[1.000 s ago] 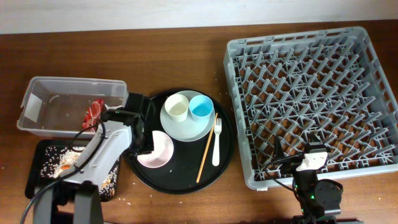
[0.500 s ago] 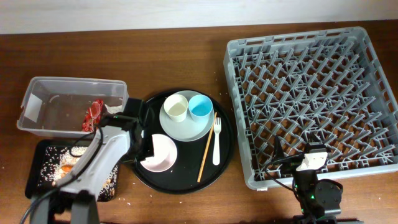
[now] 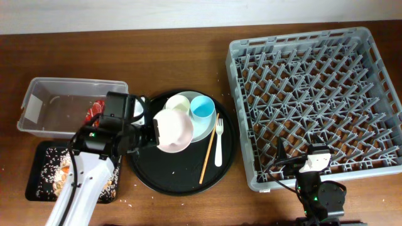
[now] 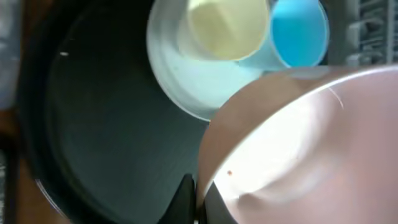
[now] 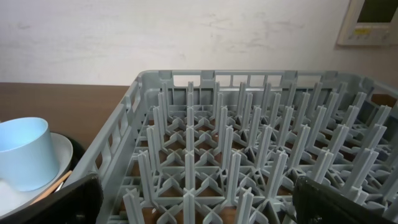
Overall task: Sort waste into correct bins and load items into the dishwasher rack
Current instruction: 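Grasp the pink bowl rim with the left gripper and lift it, then pass the pink bowl from the left gripper to the right gripper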
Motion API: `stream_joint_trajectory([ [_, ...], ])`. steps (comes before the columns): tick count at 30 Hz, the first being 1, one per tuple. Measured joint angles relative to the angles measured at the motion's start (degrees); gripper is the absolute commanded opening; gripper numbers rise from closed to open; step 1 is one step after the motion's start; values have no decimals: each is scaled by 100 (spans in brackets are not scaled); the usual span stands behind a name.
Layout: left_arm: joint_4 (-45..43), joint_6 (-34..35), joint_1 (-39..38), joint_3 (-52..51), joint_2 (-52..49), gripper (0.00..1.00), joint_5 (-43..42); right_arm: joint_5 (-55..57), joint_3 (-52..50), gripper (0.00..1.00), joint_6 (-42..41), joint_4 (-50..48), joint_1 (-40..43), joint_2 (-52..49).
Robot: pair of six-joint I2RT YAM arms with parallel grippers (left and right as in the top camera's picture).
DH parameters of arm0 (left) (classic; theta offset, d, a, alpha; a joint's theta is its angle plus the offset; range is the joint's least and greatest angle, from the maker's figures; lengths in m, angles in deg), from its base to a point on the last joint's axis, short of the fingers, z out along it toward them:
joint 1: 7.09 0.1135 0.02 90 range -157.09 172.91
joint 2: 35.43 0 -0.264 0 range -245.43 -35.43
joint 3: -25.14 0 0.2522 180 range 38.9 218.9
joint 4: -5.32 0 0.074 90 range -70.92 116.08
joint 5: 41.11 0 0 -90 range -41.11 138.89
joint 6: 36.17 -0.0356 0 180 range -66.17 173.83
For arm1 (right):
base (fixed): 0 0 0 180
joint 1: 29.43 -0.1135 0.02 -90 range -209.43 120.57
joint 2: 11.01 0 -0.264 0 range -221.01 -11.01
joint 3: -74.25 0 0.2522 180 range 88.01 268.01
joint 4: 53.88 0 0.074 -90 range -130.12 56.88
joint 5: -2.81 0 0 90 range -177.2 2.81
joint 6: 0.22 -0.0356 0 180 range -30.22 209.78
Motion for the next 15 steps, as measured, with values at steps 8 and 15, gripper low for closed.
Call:
stream_joint_trajectory([
  [8, -852, 79, -321, 0, 0, 0, -317, 0, 0, 99, -2, 2, 0, 0],
  [15, -793, 326, -321, 2, 0, 0, -367, 284, 0, 99, 258, -59, 0, 0],
])
